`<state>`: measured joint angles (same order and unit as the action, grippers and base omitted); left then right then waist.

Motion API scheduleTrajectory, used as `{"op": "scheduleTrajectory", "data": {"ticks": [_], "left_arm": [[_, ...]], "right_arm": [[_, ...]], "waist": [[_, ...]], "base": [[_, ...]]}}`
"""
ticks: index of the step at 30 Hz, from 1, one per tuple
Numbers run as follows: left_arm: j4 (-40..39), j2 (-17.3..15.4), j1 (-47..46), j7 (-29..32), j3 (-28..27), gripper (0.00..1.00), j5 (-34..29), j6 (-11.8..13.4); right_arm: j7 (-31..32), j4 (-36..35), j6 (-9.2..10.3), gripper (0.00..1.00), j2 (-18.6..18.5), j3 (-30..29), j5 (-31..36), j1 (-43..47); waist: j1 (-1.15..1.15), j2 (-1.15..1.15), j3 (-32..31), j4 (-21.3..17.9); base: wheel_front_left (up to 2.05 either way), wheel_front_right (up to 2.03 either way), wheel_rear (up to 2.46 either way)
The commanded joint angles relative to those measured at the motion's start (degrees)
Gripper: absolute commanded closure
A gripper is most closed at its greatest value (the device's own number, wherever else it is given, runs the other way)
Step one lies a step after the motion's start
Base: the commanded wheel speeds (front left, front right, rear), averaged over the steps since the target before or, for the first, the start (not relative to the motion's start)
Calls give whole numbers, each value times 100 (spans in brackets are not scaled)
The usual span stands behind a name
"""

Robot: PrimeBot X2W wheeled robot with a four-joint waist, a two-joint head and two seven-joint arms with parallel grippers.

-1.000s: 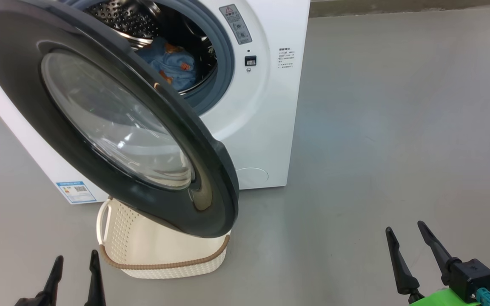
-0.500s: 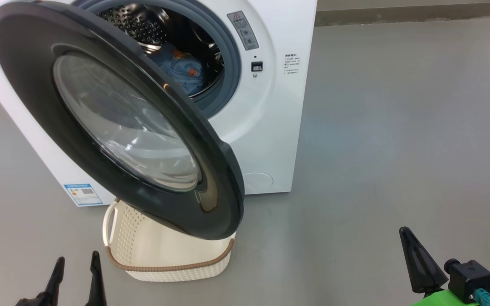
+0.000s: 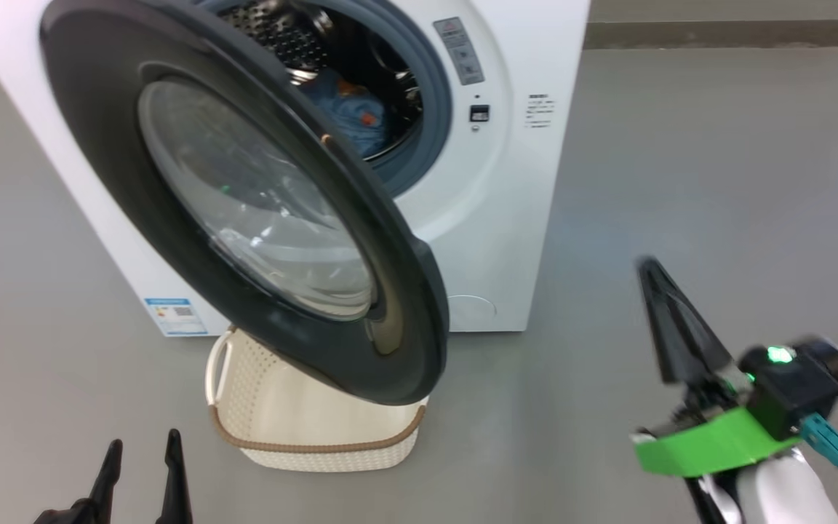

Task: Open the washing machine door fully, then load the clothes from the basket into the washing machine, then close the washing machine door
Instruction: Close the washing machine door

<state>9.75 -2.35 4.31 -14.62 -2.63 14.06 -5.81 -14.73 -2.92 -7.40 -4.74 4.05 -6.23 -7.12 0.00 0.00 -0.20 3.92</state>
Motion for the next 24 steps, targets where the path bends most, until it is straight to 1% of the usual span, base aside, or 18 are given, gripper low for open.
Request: {"op": "scheduleTrajectory", "data": {"ticks": [1, 7, 10, 11, 13, 18, 24], "left_arm": [[-105, -54, -281, -38, -159, 0, 36, 30], [-134, -53, -369, -38, -29, 0, 119, 95], [-147, -53, -421, -38, 92, 0, 173, 115], [-162, -53, -452, -38, 165, 0, 217, 141], [-173, -53, -467, -38, 200, 0, 242, 154], [-230, -53, -505, -38, 397, 0, 356, 204], [-288, -53, -545, -38, 552, 0, 469, 274]], "right_arm": [[-27, -280, -9, 100, 4, 318, -36, -322], [-27, -626, -9, 100, 62, 1304, -200, -838], [-27, -598, -9, 100, 104, 1734, -335, -964], [-27, -468, -9, 100, 122, 1980, -400, -1002], [-27, -379, -9, 100, 130, 2072, -449, -1003], [-27, 209, -9, 100, 153, 2393, -581, -961], [-27, 772, -9, 100, 164, 2401, -679, -936]], "waist": [[0, 0, -5, 129], [0, 0, -9, 462], [0, 0, 1, 662], [0, 0, 19, 790], [0, 0, 30, 856], [0, 0, 109, 1169], [0, 0, 281, 1423]], "base": [[0, 0, 0], [0, 0, 0], [0, 0, 0], [0, 0, 0], [0, 0, 0], [0, 0, 0], [0, 0, 0]]}}
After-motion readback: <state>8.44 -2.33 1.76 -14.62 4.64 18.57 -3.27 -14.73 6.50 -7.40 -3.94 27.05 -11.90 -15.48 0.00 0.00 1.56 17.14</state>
